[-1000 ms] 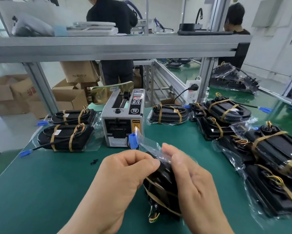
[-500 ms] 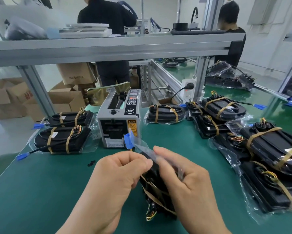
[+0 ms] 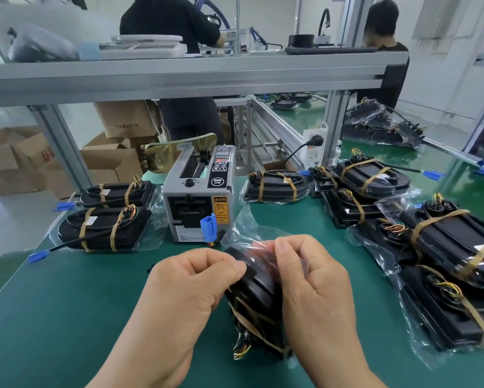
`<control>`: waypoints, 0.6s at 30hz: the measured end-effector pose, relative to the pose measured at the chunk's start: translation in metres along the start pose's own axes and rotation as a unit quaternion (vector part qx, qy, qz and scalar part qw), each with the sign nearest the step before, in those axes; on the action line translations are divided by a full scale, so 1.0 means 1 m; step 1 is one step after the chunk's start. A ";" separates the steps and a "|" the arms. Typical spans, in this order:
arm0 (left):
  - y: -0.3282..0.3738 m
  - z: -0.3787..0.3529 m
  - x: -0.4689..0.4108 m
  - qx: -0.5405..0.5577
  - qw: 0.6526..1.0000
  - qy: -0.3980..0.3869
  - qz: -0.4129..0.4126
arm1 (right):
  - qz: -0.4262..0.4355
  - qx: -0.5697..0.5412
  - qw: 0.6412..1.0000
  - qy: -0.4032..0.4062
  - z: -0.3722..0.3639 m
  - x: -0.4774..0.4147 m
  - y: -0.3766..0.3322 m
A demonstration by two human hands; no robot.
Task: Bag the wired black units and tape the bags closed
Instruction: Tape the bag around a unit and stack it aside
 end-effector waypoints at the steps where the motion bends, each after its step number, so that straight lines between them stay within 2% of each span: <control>1: 0.001 0.001 0.000 0.001 1.000 0.004 -0.001 | -0.005 -0.012 1.000 -0.007 -0.003 0.001 0.001; 9: 0.003 0.006 -0.006 0.007 1.000 0.009 0.001 | -0.013 -0.056 0.998 -0.007 -0.009 0.004 0.005; 13: 0.002 0.005 -0.006 0.012 1.000 -0.013 0.010 | -0.007 -0.043 0.999 -0.009 -0.010 0.004 0.004; 18: -0.002 0.007 -0.006 -0.003 1.000 0.005 -0.009 | -0.006 -0.038 0.999 -0.005 -0.010 0.004 0.003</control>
Point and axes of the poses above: each hand's wrist, its own x-axis away from the middle knuckle, its own z-axis out of the back of the hand, y = z × x, the point moved 5 cm from there along -x, towards the middle knuckle, and after that the axes turned 8 degrees about x, right-handed, at the moved point
